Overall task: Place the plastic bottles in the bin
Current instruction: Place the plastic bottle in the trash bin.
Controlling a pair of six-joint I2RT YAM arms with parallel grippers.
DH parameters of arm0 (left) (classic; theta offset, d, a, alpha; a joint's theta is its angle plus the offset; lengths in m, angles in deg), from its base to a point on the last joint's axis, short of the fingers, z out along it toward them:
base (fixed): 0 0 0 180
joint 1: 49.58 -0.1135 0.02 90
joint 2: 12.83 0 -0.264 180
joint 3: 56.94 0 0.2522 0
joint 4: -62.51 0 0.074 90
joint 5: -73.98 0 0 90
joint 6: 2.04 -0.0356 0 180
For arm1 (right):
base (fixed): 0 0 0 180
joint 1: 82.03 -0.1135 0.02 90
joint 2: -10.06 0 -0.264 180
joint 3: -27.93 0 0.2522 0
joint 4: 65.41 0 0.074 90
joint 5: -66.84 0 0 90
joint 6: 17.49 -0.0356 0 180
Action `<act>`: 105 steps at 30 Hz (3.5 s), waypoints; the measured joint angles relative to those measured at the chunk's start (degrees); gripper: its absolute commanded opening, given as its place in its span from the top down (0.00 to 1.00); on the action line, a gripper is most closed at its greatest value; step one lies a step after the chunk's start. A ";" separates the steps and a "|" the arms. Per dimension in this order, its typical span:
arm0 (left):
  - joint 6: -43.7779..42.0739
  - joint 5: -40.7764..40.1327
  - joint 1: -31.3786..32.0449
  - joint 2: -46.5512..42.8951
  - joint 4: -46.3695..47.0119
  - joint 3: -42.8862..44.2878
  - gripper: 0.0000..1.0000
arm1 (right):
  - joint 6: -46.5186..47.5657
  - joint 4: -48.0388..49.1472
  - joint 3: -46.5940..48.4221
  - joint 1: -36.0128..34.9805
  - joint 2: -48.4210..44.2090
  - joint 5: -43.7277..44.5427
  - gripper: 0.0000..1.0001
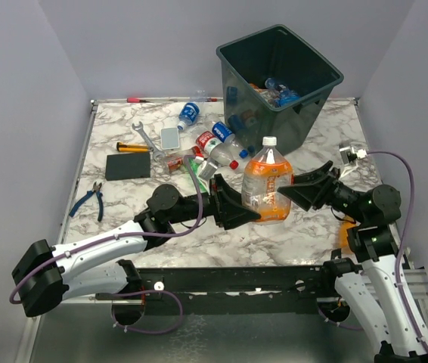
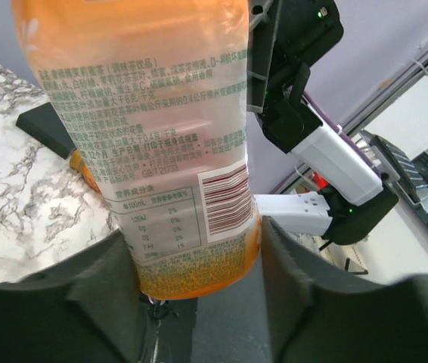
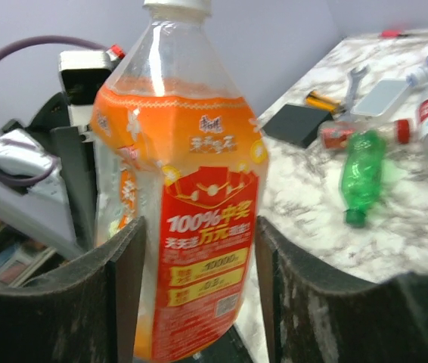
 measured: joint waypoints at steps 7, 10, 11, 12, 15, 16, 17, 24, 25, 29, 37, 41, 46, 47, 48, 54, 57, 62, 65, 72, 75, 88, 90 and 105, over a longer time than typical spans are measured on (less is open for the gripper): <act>-3.08 -0.66 0.15 -0.63 -0.20 0.22 0.71 | 2.95 -6.54 5.05 -0.28 0.70 0.13 0.09; -4.72 -1.38 0.15 -2.49 -0.68 -0.11 0.72 | 4.87 -11.08 9.38 -0.37 2.01 0.17 0.04; -5.44 -1.77 0.15 -3.48 -0.79 -0.31 0.72 | 5.62 -12.63 11.21 -0.37 2.58 0.31 0.04; -6.29 -2.12 0.15 -4.59 -0.92 -0.52 0.73 | 6.47 -14.27 13.27 -0.37 3.28 0.61 0.02; -11.15 -3.74 0.13 -8.22 -3.87 -0.66 0.77 | 9.09 -19.08 21.20 -0.66 6.34 2.05 0.00; -12.85 -4.48 0.13 -9.60 -5.55 -0.61 0.78 | 9.97 -20.50 24.22 -0.81 7.67 2.73 0.00; -15.85 -5.62 0.13 -11.04 -8.37 -0.37 0.79 | 10.73 -21.94 27.43 -1.11 9.20 3.48 0.00; -37.33 -19.50 0.15 -17.77 -27.32 1.77 0.81 | 16.61 -30.58 51.34 -7.52 23.89 10.19 0.00; -40.48 -22.34 0.15 -19.04 -28.74 1.03 0.81 | 17.62 -32.35 55.17 -10.29 26.64 12.57 0.00; -45.35 -29.14 0.11 -23.30 -30.05 -3.39 0.82 | 23.21 -38.34 70.47 -27.39 38.71 27.69 0.01; -45.97 -36.96 0.11 -32.48 -29.53 -13.33 0.85 | 26.36 -41.35 66.90 -37.22 46.14 46.03 0.08; -45.97 -38.32 0.11 -33.79 -28.70 -14.10 0.85 | 26.34 -39.67 62.97 -40.76 46.75 50.01 0.13; -45.83 -38.38 0.11 -31.52 -27.93 -14.08 0.85 | 26.29 -36.39 62.45 -42.32 49.33 51.91 0.20; -45.68 -38.34 0.11 -31.04 -27.93 -14.10 0.86 | 26.25 -35.80 62.45 -42.38 49.96 52.06 0.21; -45.62 -38.29 0.11 -30.80 -27.93 -14.10 0.86 | 26.21 -35.45 62.45 -42.51 50.60 52.17 0.23; -45.03 -38.21 0.11 -30.38 -27.91 -14.10 0.86 | 25.92 -34.82 62.45 -43.04 53.57 53.37 0.37; -44.85 -38.21 0.11 -30.32 -27.91 -14.08 0.86 | 25.88 -34.40 62.42 -43.08 54.55 53.55 0.45; -44.72 -38.18 0.11 -30.27 -28.09 -14.10 0.86 | 25.40 -33.53 62.42 -43.34 55.58 53.51 0.52; -44.72 -38.16 0.11 -30.27 -28.09 -14.10 0.86 | 25.29 -33.44 62.42 -43.56 56.48 53.46 0.47; -44.59 -38.10 0.11 -29.81 -28.55 -14.10 0.70 | 25.14 -33.55 61.48 -44.00 57.68 53.44 0.90; -44.35 -38.05 0.11 -29.79 -29.46 -14.08 0.24 | 24.72 -32.89 60.04 -44.00 57.22 53.40 1.00; -44.81 -44.85 0.39 -33.79 -29.94 -14.05 0.01 | 21.94 -37.09 65.57 -44.04 53.13 54.84 1.00; -45.53 -47.87 0.37 -35.80 -29.53 -14.38 0.01 | 22.49 -38.91 73.02 -44.04 54.12 55.45 1.00; -50.23 -57.48 0.37 -36.33 -27.43 -17.33 0.01 | 27.19 -41.97 104.74 -26.47 61.61 65.26 1.00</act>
